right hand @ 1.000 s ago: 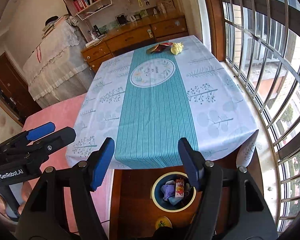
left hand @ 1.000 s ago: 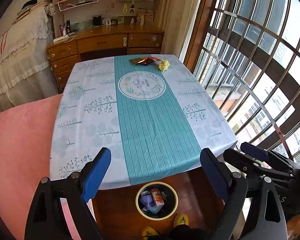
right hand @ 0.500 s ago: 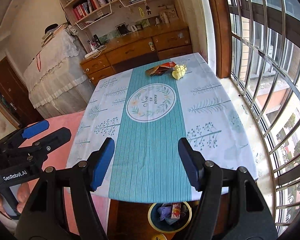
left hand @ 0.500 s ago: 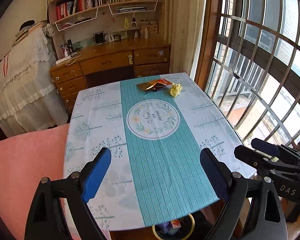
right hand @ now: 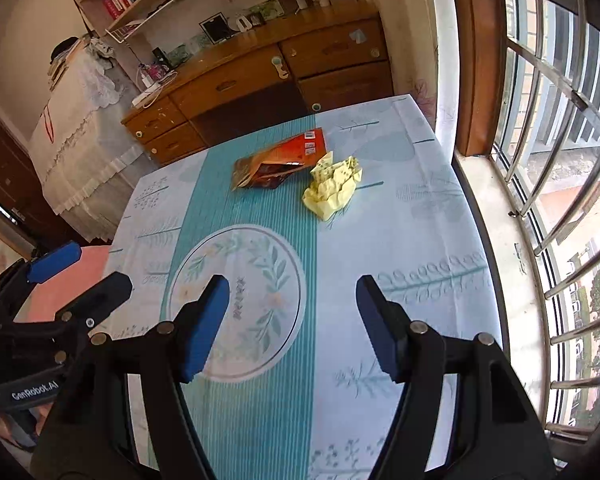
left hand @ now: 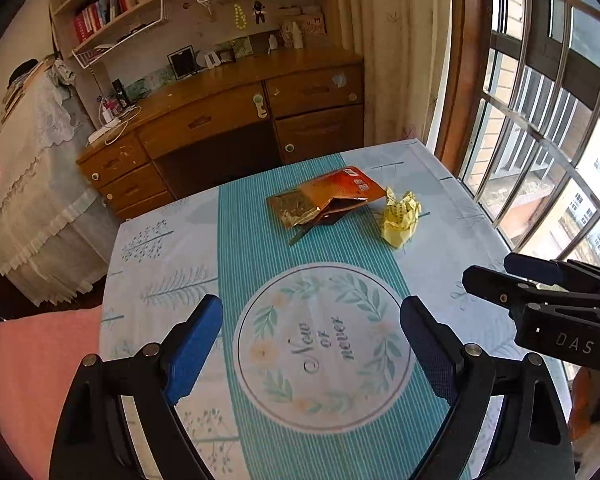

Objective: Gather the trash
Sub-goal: 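Grasp the orange snack packet with the left tool while the right tool grasps the yellow paper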

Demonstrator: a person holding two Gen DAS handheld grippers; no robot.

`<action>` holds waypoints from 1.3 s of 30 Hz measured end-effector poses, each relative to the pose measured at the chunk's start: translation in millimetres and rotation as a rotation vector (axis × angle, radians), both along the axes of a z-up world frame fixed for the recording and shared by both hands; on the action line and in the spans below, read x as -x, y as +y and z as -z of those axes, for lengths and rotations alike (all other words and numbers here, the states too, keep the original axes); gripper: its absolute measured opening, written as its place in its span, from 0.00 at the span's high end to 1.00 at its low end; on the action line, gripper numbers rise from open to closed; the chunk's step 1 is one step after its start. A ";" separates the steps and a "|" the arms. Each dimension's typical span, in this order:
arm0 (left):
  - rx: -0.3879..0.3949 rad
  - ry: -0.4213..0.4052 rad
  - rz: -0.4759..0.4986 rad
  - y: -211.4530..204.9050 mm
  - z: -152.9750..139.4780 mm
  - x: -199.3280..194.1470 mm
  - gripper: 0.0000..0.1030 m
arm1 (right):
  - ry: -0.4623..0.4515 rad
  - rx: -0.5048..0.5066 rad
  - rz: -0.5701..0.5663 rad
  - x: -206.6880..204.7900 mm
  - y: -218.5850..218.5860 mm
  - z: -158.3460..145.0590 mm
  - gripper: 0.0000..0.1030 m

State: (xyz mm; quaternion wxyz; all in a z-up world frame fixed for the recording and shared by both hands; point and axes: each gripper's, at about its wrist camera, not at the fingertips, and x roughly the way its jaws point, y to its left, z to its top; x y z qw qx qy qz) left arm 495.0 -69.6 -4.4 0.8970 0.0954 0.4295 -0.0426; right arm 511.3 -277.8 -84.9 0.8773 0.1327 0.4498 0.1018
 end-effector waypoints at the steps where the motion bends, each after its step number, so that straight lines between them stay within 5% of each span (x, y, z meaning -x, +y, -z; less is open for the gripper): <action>1: -0.013 0.006 0.001 -5.4 10.2 -16.8 0.11 | 0.012 -0.005 0.004 -22.5 -3.2 10.0 0.38; 11: -0.053 0.062 -0.043 -15.8 73.4 -131.5 0.11 | 0.110 -0.017 0.008 -148.4 -2.8 89.4 0.39; 13: -0.059 0.077 -0.044 -17.2 83.3 -145.2 0.11 | 0.119 -0.024 -0.005 -162.2 -3.1 100.8 0.51; 15: -0.069 0.086 -0.032 -21.9 92.1 -157.0 0.11 | 0.109 -0.039 -0.018 -170.0 -4.6 105.5 0.63; 19: -0.096 0.082 0.010 -35.3 99.2 -161.3 0.11 | 0.092 -0.032 -0.022 -178.1 -14.0 107.8 0.67; 29: -0.213 0.087 0.092 -78.6 134.6 -201.9 0.11 | 0.091 -0.070 -0.006 -181.2 -46.7 108.0 0.67; 39: -0.247 0.103 0.125 -92.7 158.7 -243.3 0.12 | 0.080 -0.102 -0.021 -174.8 -54.2 110.8 0.67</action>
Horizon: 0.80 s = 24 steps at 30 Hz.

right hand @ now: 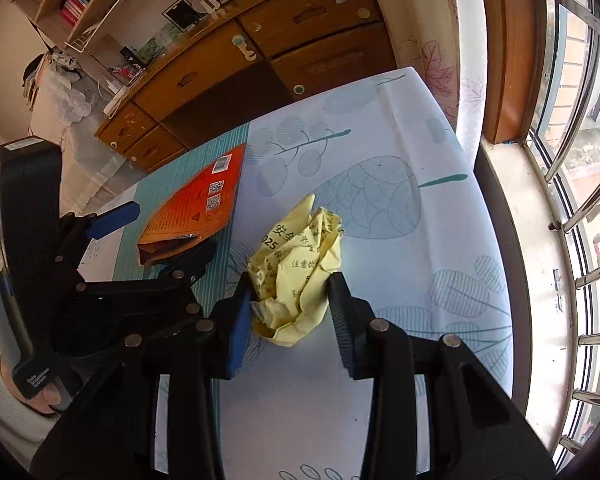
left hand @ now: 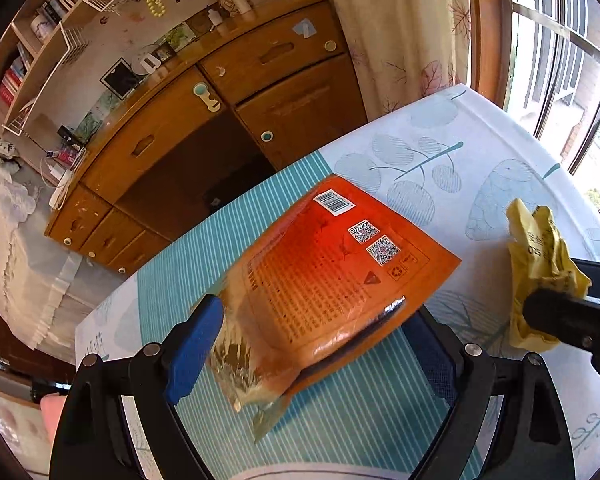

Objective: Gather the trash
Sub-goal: 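Grasp the orange snack packet with the left tool while the right tool grasps the yellow paper, then lift the orange packet with the left tool while the right tool lifts the yellow paper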

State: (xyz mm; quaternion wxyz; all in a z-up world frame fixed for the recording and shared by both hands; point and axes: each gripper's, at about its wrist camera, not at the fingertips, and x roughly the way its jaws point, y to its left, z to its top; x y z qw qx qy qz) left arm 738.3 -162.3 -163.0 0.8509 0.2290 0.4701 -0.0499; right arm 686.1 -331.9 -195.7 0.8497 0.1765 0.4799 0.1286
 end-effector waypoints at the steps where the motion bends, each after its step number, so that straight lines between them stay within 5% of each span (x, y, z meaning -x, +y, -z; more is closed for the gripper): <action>1: 0.002 0.007 0.004 -0.4 2.4 -4.7 0.17 | -0.002 -0.004 0.000 4.0 -0.8 -0.7 0.68; 6: 0.104 0.091 -0.018 5.2 7.1 -27.6 0.50 | -0.010 -0.020 -0.001 10.2 -5.6 0.0 0.68; 8: 0.175 0.133 -0.038 9.0 7.5 -36.3 0.85 | -0.013 -0.019 0.001 12.3 -6.5 0.3 0.68; 10: 0.199 0.146 -0.068 10.0 8.4 -41.7 0.96 | -0.014 -0.016 0.002 14.5 -7.1 0.0 0.68; 17: 0.237 0.166 -0.082 16.4 1.2 -14.2 1.00 | 0.001 0.010 -0.002 33.7 -5.7 -3.5 0.69; 24: 0.264 0.177 -0.072 29.9 -14.1 67.8 1.00 | 0.010 0.023 -0.018 90.5 6.9 -12.7 0.69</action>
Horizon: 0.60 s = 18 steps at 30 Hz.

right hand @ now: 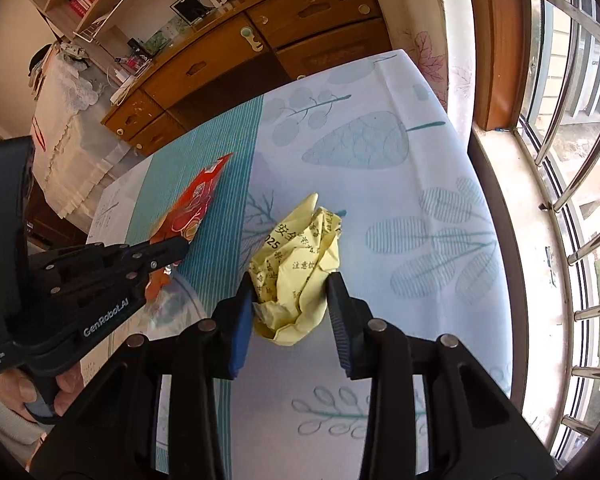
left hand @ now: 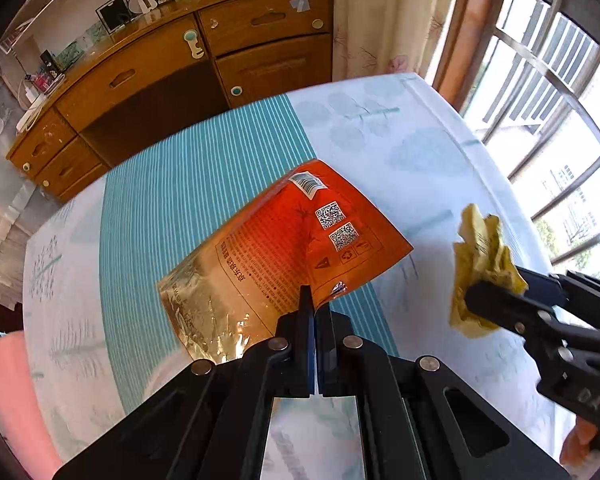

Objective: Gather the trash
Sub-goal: 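Lift the orange packet with the left tool while the right tool lifts the yellow paper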

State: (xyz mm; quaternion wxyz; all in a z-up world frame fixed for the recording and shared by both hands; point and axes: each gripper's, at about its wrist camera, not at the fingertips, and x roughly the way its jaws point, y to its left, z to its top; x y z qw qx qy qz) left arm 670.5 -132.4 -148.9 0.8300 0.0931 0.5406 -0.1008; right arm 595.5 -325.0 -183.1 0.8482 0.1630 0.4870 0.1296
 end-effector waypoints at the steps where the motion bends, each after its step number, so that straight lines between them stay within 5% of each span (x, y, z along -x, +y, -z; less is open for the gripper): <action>1: 0.006 -0.001 -0.001 1.8 -3.2 16.4 1.00 | 0.000 0.002 -0.001 11.0 2.9 -2.1 0.70; 8: 0.070 -0.038 0.006 27.3 -36.2 135.4 1.00 | -0.014 0.033 0.005 116.9 36.4 -28.5 0.70; 18: 0.151 -0.116 0.059 89.4 -95.6 329.9 1.00 | -0.073 0.031 0.039 318.4 114.7 -81.1 0.70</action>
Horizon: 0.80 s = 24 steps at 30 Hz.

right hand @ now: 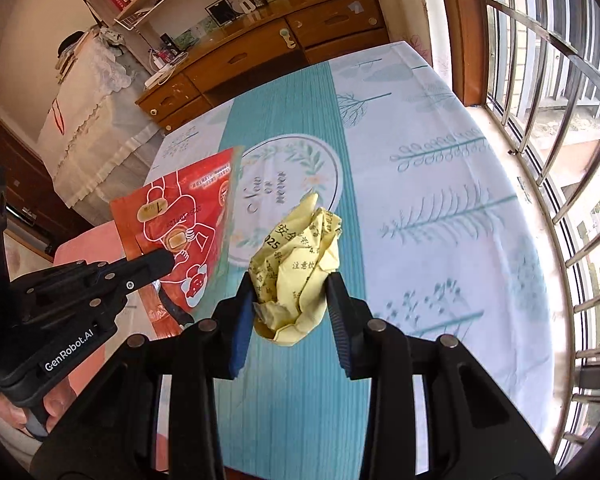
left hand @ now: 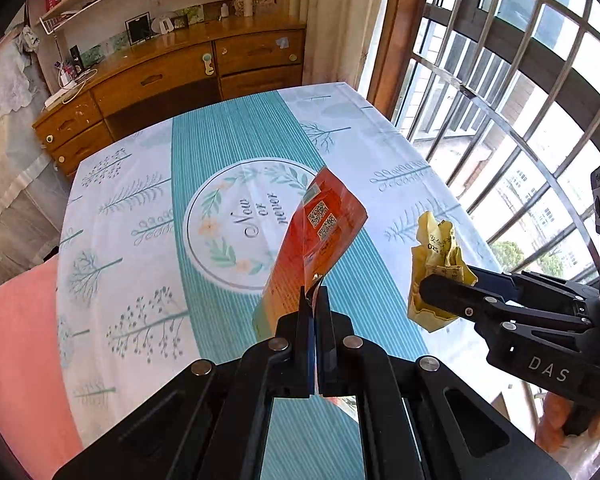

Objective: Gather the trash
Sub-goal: 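Lift the orange packet with the left tool while the right tool lifts the yellow paper, then carry orange packet and yellow paper over the bin and open both tools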

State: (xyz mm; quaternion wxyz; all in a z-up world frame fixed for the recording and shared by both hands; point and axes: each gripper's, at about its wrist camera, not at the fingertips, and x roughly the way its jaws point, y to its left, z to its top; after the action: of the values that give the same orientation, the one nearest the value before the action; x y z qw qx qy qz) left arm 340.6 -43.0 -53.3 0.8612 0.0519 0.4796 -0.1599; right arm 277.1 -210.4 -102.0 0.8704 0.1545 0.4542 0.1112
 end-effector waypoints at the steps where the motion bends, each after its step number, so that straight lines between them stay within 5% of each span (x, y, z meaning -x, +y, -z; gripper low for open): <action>1: 0.007 -0.004 0.007 8.4 -3.5 20.5 1.00 | -0.006 0.005 0.003 18.8 9.0 -2.0 0.70; 13: 0.120 0.117 0.046 83.2 -9.2 213.5 1.00 | 0.062 0.026 -0.022 211.1 90.5 -2.9 0.70; 24: 0.108 0.257 0.074 85.7 39.7 303.2 1.00 | 0.260 0.082 -0.053 261.3 91.7 57.4 0.70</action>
State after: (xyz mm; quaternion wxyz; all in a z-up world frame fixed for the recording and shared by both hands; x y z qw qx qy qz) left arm 37.4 42.7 -92.9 0.7878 0.0023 0.5745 -0.2222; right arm 15.8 -118.7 -159.5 0.8065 0.1198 0.5712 0.0943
